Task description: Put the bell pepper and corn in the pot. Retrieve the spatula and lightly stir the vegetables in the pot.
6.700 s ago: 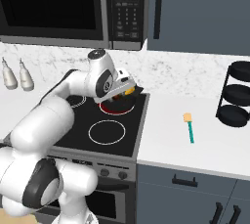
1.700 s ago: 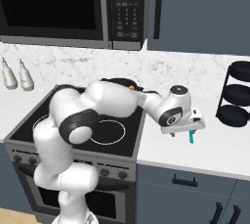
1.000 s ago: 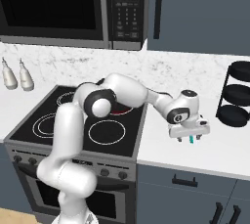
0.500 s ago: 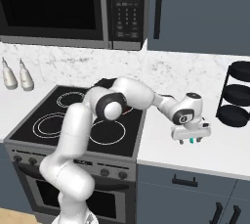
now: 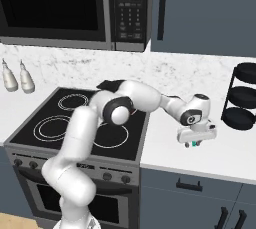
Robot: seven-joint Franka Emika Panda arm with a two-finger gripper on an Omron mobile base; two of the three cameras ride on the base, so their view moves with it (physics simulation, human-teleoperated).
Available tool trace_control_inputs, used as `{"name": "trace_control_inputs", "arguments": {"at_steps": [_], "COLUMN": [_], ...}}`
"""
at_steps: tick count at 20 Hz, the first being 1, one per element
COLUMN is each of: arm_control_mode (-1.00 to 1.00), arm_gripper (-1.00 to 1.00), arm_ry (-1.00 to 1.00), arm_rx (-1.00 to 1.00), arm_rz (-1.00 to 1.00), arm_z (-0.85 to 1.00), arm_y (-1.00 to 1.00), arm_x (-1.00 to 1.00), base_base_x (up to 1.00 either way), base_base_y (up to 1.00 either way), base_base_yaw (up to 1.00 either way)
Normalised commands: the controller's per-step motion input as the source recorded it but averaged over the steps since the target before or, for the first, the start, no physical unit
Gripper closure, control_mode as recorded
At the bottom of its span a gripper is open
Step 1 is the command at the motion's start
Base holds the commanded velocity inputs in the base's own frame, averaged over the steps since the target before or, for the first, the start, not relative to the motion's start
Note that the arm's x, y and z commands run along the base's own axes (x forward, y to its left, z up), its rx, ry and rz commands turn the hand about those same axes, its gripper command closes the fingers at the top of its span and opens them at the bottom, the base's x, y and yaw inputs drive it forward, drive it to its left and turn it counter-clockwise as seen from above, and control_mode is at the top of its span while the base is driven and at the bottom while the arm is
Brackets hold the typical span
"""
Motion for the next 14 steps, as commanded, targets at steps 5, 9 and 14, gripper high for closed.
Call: {"name": "trace_control_inputs", "arguments": {"at_steps": [5,9,14], "arm_control_mode": [-1.00,-1.00,-1.00], "arm_gripper": [1.00,1.00,1.00], "arm_ry": [0.00,0.01,-0.04], "arm_rx": [0.00,0.00,0.00], "arm_rz": [0.12,0.12,0.14], "arm_z": [-0.36,-0.44,-0.20], "arm_y": [0.00,0.00,0.03], "arm_x": [0.18,0.30,-0.23], "base_base_x": [0.00,0.00,0.00], "base_base_y": [0.00,0.00,0.00], "base_base_yaw": [0.00,0.00,0.00]}}
